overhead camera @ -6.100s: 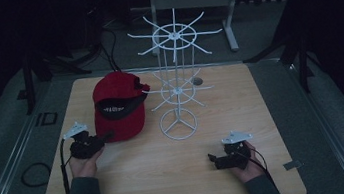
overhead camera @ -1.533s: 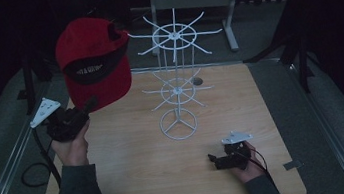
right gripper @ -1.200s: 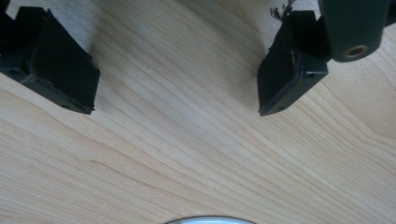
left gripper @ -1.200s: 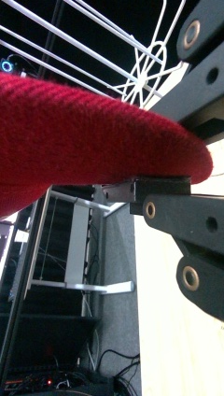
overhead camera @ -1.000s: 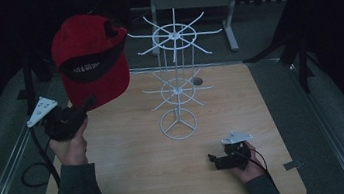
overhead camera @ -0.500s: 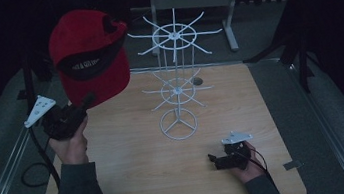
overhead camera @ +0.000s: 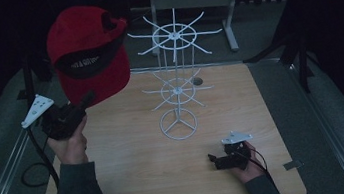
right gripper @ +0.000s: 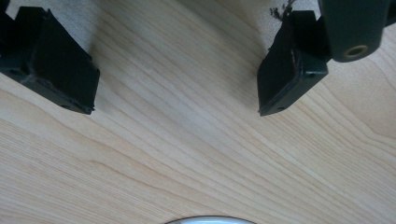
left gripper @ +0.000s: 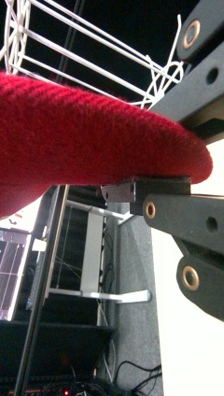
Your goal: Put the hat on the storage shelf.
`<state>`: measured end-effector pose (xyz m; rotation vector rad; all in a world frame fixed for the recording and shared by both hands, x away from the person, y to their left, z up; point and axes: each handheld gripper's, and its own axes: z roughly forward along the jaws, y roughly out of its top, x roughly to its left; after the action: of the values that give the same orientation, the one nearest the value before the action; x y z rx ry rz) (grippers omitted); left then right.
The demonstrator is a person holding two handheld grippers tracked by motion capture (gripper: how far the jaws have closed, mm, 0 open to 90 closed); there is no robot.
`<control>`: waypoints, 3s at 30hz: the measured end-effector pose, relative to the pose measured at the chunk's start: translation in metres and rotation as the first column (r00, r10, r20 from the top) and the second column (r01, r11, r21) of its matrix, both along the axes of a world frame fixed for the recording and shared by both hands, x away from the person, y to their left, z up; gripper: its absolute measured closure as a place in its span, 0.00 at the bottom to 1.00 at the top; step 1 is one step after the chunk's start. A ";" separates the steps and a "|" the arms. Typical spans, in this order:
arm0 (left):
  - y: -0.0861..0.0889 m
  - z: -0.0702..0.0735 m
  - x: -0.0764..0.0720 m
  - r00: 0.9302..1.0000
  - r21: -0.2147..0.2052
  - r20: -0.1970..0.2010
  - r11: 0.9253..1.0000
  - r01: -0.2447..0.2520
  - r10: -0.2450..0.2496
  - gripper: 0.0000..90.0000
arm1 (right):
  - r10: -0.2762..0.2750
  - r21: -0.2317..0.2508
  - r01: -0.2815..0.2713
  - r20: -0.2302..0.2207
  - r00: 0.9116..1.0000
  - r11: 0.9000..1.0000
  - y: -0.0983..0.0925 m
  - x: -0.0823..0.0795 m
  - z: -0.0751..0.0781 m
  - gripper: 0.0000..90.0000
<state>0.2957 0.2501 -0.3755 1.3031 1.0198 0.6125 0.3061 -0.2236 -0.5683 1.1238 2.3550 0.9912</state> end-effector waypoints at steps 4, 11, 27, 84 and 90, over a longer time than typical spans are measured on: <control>-0.001 0.001 -0.002 1.000 -0.001 0.006 1.000 0.005 -0.005 0.95 | 0.000 0.000 0.000 0.000 1.000 1.000 0.000 0.000 0.000 0.14; -0.003 0.002 -0.005 1.000 0.006 0.015 1.000 0.009 -0.009 0.95 | 0.000 0.000 0.000 0.000 1.000 1.000 0.000 0.000 0.000 0.14; -0.009 0.003 -0.011 0.999 0.017 0.030 0.999 0.031 -0.032 0.95 | 0.000 0.000 0.000 0.000 1.000 1.000 0.000 0.000 0.000 0.14; -0.030 -0.027 -0.005 0.998 0.055 -0.035 0.997 0.060 -0.058 0.95 | 0.000 0.000 0.000 0.000 1.000 1.000 0.000 0.000 0.000 0.14; -0.032 -0.037 -0.006 0.997 0.051 -0.057 0.997 0.063 -0.060 0.95 | 0.000 0.000 0.000 0.000 1.000 1.000 0.000 0.000 0.000 0.14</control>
<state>0.2900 0.2182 -0.4128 1.3988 1.0111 0.5624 0.3061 -0.2236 -0.5684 1.1240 2.3548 0.9916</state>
